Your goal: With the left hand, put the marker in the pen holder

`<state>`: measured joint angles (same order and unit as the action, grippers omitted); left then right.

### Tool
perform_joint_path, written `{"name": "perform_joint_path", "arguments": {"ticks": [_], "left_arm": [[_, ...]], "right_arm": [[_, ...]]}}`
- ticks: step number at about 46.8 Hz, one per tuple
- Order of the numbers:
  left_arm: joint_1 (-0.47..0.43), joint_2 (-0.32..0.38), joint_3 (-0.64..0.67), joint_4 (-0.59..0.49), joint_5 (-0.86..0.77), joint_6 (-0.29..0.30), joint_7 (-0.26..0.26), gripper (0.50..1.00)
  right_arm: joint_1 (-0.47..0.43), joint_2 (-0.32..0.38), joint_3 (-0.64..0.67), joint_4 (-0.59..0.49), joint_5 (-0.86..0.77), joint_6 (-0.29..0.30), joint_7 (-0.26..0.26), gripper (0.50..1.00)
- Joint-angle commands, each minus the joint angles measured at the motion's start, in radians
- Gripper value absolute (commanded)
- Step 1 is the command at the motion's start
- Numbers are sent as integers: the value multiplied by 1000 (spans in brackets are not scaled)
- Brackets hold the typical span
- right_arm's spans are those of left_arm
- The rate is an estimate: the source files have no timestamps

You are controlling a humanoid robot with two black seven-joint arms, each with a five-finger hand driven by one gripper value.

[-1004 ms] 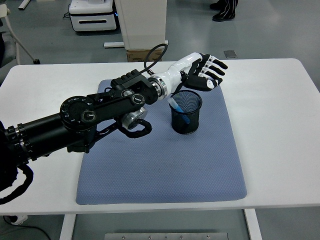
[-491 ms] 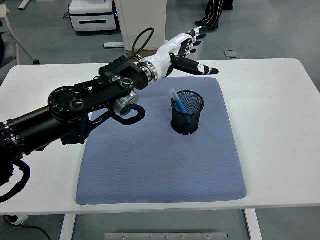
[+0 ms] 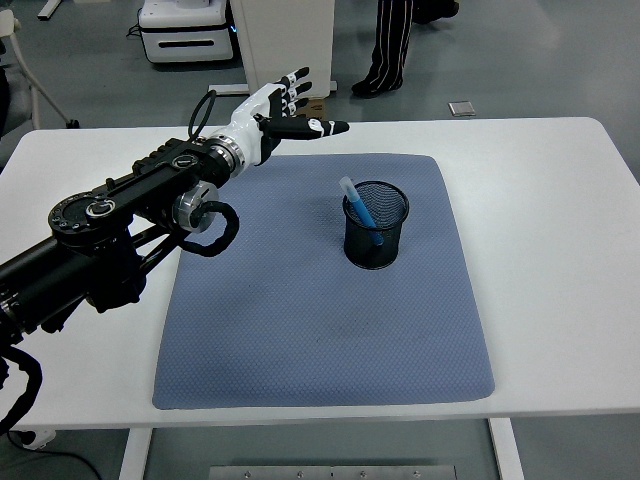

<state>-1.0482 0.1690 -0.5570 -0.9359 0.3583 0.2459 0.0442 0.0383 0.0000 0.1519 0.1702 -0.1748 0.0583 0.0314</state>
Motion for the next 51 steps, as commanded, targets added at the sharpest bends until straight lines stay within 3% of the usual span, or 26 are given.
{"name": "perform_joint_path", "arguments": {"ticks": [1,8,18,26,34,44,51], "left_arm": [[34,7,-59,20,-4,-5,0,1000],[76,10,-147,61,-28,-16,-24,1000],[132,9,-176,100,-102,-20,-254,1000],[174,7,-176,117,-165,-30,-351,1000],[201,-5,-178,209,-242,-79,-435,1000],[208,-29,-178,308,-323,-184,-460,1000],[208,-59,-179,345,-335,-209,-460,1000]], "right_arm": [[0,0,0,0,0,0,-1,1000],[0,0,0,0,0,0,1,1000],[0,0,0,0,0,0,-1,1000],[0,0,0,0,0,0,-1,1000],[0,0,0,0,0,0,-1,1000],[0,0,-3,2,-2,0,-1,1000],[0,0,-3,2,0,2,-1,1000]]}}
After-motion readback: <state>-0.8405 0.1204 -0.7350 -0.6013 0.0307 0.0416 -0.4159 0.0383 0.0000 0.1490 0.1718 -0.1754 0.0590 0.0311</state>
